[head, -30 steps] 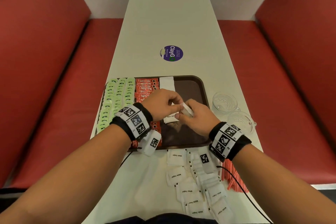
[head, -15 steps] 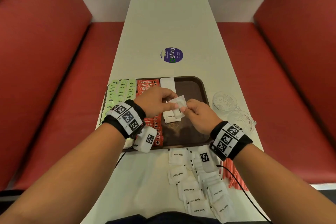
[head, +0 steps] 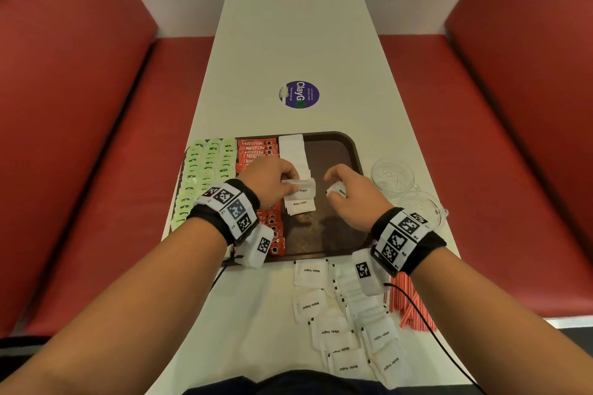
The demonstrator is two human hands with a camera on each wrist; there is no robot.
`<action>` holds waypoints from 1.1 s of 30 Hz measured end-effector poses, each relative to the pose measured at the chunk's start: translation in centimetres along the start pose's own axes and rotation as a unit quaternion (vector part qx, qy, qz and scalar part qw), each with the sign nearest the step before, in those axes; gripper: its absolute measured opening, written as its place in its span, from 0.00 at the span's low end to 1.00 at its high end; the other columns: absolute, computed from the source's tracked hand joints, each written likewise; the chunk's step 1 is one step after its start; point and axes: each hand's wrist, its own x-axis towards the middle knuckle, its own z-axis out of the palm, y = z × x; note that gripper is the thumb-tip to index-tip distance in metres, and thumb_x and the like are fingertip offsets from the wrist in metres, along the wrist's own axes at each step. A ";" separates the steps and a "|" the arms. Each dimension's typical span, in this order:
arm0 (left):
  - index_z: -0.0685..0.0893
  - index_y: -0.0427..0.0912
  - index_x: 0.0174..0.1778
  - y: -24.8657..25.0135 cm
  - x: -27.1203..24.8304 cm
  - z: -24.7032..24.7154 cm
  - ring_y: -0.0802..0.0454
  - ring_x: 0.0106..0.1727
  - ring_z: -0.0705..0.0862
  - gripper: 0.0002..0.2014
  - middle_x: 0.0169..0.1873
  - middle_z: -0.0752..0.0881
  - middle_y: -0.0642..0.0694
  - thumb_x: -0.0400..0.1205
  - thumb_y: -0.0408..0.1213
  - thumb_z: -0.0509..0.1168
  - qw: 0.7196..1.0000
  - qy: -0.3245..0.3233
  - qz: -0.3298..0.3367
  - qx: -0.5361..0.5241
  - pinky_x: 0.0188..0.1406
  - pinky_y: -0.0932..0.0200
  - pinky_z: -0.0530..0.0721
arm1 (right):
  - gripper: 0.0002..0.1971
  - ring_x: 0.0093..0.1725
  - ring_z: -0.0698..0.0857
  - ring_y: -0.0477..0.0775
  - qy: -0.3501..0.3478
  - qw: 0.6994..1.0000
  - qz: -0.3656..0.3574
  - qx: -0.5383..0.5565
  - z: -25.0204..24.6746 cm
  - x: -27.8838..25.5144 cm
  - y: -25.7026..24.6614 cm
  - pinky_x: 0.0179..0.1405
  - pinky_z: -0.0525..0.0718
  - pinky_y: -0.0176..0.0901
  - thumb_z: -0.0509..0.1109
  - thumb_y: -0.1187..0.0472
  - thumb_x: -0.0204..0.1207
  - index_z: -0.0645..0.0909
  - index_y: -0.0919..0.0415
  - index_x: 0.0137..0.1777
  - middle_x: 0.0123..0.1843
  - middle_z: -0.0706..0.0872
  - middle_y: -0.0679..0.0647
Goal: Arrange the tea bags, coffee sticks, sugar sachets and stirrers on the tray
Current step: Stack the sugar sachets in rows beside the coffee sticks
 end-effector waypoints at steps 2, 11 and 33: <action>0.89 0.48 0.52 -0.4 0.5 0.9 0.55 0.47 0.83 0.07 0.45 0.86 0.53 0.80 0.40 0.73 0.999 -0.002 -0.037 0.015 0.43 0.63 0.76 | 0.13 0.51 0.82 0.49 -0.008 1.000 0.016 0.002 -0.2 -0.1 0.2 0.50 0.76 0.40 0.65 0.63 0.80 0.77 0.56 0.64 0.59 0.83 0.49; 0.87 0.47 0.53 -0.1 2.0 4.4 0.48 0.52 0.84 0.11 0.52 0.87 0.48 0.78 0.46 0.75 0.988 -0.053 -0.097 0.111 0.48 0.57 0.82 | 0.13 0.59 0.81 0.51 -0.016 0.998 0.037 -0.040 -0.2 -0.3 1.4 0.59 0.77 0.41 0.67 0.65 0.79 0.83 0.56 0.62 0.60 0.84 0.51; 0.84 0.56 0.66 0.9 2.7 4.4 0.48 0.59 0.81 0.15 0.59 0.79 0.49 0.84 0.51 0.66 0.985 -0.113 0.077 0.106 0.58 0.53 0.80 | 0.13 0.52 0.87 0.46 0.008 0.995 0.088 0.046 -0.8 -0.6 1.5 0.39 0.77 0.26 0.71 0.59 0.83 0.78 0.50 0.66 0.53 0.88 0.46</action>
